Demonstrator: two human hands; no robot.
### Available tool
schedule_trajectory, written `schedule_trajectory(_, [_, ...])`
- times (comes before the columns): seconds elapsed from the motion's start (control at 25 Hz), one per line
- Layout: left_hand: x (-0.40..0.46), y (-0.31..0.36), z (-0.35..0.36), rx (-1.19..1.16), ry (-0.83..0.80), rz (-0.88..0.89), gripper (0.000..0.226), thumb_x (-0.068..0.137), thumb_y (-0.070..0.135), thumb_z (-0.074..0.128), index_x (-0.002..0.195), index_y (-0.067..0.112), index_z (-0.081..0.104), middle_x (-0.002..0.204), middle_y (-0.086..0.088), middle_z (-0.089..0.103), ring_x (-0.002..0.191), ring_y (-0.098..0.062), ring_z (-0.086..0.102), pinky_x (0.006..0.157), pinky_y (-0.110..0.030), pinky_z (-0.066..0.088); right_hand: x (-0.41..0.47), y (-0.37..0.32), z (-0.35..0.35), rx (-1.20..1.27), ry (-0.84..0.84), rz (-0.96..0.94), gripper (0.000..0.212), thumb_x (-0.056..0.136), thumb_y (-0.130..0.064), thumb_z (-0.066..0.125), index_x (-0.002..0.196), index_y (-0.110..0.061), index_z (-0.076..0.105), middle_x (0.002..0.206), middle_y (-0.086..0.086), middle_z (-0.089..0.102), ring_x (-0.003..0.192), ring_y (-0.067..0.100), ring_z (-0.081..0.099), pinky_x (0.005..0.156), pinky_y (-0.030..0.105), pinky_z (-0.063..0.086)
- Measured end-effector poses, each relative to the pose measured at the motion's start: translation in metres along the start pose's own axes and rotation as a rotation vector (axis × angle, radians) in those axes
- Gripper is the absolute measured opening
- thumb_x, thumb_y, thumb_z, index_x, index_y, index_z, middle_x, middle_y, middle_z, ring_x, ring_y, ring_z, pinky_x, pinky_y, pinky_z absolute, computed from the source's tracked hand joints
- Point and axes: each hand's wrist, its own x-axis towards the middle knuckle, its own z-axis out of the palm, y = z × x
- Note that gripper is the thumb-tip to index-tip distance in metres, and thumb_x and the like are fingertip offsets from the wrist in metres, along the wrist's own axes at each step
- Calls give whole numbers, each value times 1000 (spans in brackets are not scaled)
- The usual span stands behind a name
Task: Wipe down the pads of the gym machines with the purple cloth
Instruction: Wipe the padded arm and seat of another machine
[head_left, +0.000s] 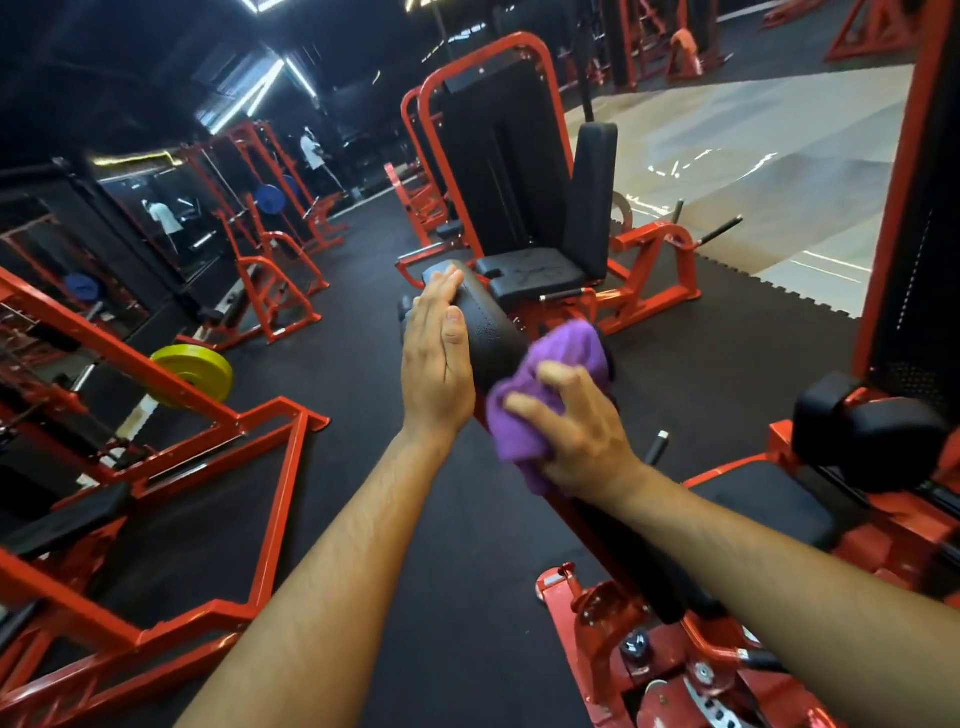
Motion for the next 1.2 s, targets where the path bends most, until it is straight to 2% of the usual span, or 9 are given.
schedule_trajectory(0.2, [-1, 8, -4, 29, -50, -49, 56, 109, 33, 23, 149, 4, 51, 155, -7, 50, 149, -10, 36, 126, -39, 25, -87, 19, -25, -44, -319, 44, 54, 71, -17, 51, 124, -25, 54, 126, 11, 44, 93, 34, 58, 61, 39, 58])
schedule_trajectory(0.48, [5, 1, -12, 42, -129, 6, 55, 109, 35, 28, 147, 5, 53, 154, -6, 51, 147, -14, 39, 125, -36, 27, 28, -13, -33, 51, -53, 199, 53, 69, -9, 67, 119, -22, 60, 125, 6, 42, 106, 30, 53, 61, 26, 44])
schedule_trajectory(0.6, [5, 0, -17, 72, -154, 31, 56, 108, 39, 28, 146, 9, 55, 153, -3, 52, 146, -13, 41, 123, -25, 27, -5, -11, -14, -15, -92, 105, 49, 75, -15, 62, 123, -22, 57, 128, 10, 43, 100, 36, 57, 70, 35, 53])
schedule_trajectory(0.72, [7, 6, -18, 78, -152, 11, 55, 108, 40, 28, 147, 10, 54, 155, -3, 50, 149, -14, 36, 126, -32, 25, -57, 4, -17, -32, -251, 123, 50, 75, -22, 54, 125, -25, 55, 131, 10, 43, 97, 36, 59, 66, 39, 58])
schedule_trajectory(0.84, [-17, 16, -14, 342, -146, 262, 50, 109, 29, 37, 154, 8, 46, 163, -8, 40, 157, -21, 24, 130, -47, 14, -94, 4, -31, 119, -290, 481, 48, 75, -18, 55, 122, -25, 59, 128, 0, 44, 109, 25, 57, 80, 42, 57])
schedule_trajectory(0.92, [-48, 14, -3, 558, -169, 530, 52, 108, 25, 45, 156, 6, 42, 165, -11, 35, 158, -26, 20, 129, -51, 9, -116, -5, -40, 213, -52, 938, 32, 84, -33, 59, 113, -20, 59, 120, 1, 51, 112, 21, 56, 93, 37, 47])
schedule_trajectory(1.0, [-65, 2, 6, 699, -148, 669, 55, 107, 26, 49, 157, 6, 40, 166, -11, 31, 160, -26, 11, 128, -50, 2, -126, -15, -48, 249, 163, 1379, 38, 82, -51, 54, 108, -24, 49, 120, 5, 53, 115, 28, 55, 92, 31, 39])
schedule_trajectory(1.04, [-66, -5, 9, 741, -124, 704, 56, 106, 27, 49, 158, 7, 39, 167, -11, 29, 160, -26, 6, 128, -49, -1, -123, -22, -49, 265, 224, 1436, 38, 81, -51, 53, 110, -26, 47, 121, 4, 51, 117, 28, 53, 94, 29, 37])
schedule_trajectory(1.2, [-64, -22, 26, 762, -38, 724, 63, 105, 28, 42, 162, 8, 25, 173, -5, 10, 160, -24, -5, 128, -46, -10, -87, -51, -20, 300, 104, 873, 34, 86, -19, 61, 119, -18, 52, 126, 4, 43, 122, 20, 46, 110, 26, 34])
